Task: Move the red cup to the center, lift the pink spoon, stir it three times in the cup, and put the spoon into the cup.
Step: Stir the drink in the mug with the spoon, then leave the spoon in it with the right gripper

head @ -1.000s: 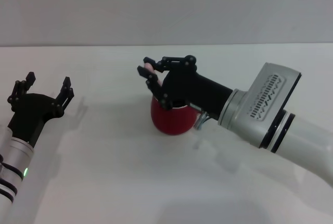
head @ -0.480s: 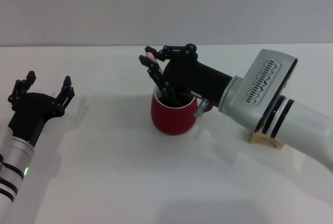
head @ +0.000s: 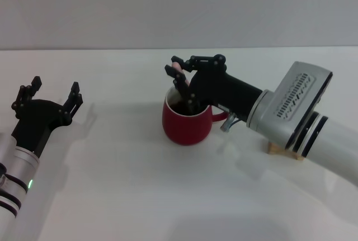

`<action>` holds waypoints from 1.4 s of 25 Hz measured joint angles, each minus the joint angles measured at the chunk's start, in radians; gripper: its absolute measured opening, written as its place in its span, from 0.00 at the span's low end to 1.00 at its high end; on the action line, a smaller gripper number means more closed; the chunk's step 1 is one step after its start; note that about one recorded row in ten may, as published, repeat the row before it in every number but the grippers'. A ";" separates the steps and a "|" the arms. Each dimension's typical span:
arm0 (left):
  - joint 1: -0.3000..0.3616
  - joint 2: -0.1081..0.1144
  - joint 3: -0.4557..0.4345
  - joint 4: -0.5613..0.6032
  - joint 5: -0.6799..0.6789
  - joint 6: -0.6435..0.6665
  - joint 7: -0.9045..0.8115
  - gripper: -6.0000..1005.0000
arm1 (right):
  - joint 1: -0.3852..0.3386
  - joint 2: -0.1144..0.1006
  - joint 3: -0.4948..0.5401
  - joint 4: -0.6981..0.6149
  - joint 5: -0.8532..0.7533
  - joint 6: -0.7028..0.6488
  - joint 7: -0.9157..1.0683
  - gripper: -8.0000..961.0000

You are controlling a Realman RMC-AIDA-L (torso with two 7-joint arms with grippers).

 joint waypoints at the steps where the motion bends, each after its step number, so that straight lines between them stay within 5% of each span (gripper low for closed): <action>1: 0.001 0.000 0.001 0.000 0.000 0.001 0.000 0.83 | -0.007 0.001 -0.004 0.008 0.000 -0.003 0.000 0.15; 10: 0.007 0.000 0.004 -0.002 0.004 0.004 0.000 0.83 | -0.011 0.008 -0.049 0.057 0.001 0.005 0.000 0.15; 20: 0.009 -0.001 0.004 -0.009 0.004 0.004 0.000 0.83 | 0.018 0.005 0.016 0.042 0.003 0.036 0.000 0.15; 30: 0.008 0.000 0.004 -0.008 0.004 0.005 0.000 0.83 | -0.079 0.005 0.054 0.102 0.006 -0.069 -0.099 0.16; 35: 0.006 0.000 0.004 -0.004 0.004 0.006 0.000 0.83 | -0.101 0.006 0.058 0.105 0.009 -0.069 -0.100 0.33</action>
